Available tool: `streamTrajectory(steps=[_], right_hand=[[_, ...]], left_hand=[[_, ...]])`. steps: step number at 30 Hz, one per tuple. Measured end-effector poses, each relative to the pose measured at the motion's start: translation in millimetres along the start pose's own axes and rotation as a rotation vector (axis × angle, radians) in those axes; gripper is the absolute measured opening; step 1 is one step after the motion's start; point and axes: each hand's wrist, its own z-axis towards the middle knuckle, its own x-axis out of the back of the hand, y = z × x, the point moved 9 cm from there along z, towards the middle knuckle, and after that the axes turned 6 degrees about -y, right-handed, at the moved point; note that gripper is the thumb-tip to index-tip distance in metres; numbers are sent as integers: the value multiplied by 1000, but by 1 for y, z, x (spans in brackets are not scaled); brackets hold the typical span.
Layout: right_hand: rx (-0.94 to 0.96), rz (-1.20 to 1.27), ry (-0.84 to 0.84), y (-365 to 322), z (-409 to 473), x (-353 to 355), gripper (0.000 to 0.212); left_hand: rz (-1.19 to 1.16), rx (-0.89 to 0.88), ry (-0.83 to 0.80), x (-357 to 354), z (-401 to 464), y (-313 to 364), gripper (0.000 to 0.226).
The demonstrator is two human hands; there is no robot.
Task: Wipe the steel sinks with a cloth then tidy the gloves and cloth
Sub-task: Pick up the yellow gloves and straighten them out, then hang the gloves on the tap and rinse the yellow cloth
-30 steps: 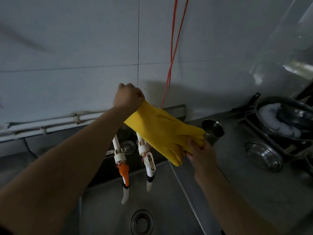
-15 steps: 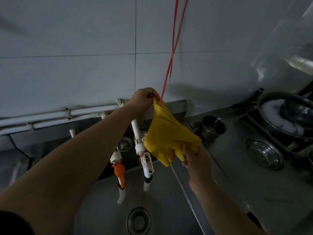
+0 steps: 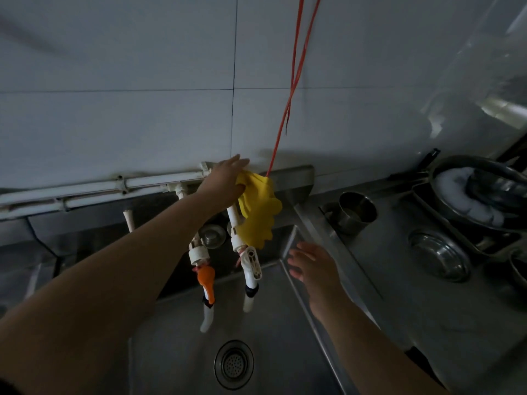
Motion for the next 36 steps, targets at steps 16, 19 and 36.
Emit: streamTrajectory(steps=[16, 19, 36], right_hand=[[303, -758, -245, -26, -95, -15, 12], [353, -1058, -361, -16, -131, -22, 8], [783, -1921, -1011, 88, -387, -204, 26]], left_hand=[[107, 172, 35, 8, -204, 12, 33], [180, 255, -62, 1, -268, 26, 26], [163, 850, -82, 58, -695, -12, 36]])
